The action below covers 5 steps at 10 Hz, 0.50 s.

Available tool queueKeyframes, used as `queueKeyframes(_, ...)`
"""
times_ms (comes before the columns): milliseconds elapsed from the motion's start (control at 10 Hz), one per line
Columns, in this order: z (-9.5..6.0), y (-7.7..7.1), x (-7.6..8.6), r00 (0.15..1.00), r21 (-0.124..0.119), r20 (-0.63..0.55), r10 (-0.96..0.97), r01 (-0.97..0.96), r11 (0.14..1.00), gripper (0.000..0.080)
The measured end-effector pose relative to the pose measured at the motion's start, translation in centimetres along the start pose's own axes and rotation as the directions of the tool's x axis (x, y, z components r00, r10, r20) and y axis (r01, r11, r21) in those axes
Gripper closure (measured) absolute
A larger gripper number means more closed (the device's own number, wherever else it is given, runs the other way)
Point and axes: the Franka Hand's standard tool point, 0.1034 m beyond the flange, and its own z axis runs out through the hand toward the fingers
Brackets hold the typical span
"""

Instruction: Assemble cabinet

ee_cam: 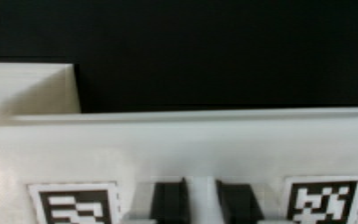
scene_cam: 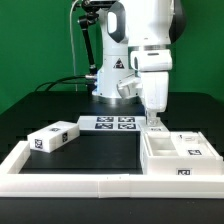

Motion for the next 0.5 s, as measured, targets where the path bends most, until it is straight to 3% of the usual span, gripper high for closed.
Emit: queueKeyframes(500,-0.01,0.14,-0.09,1.000,0.008,0.005,0.000,0.000,1.000,0.0728)
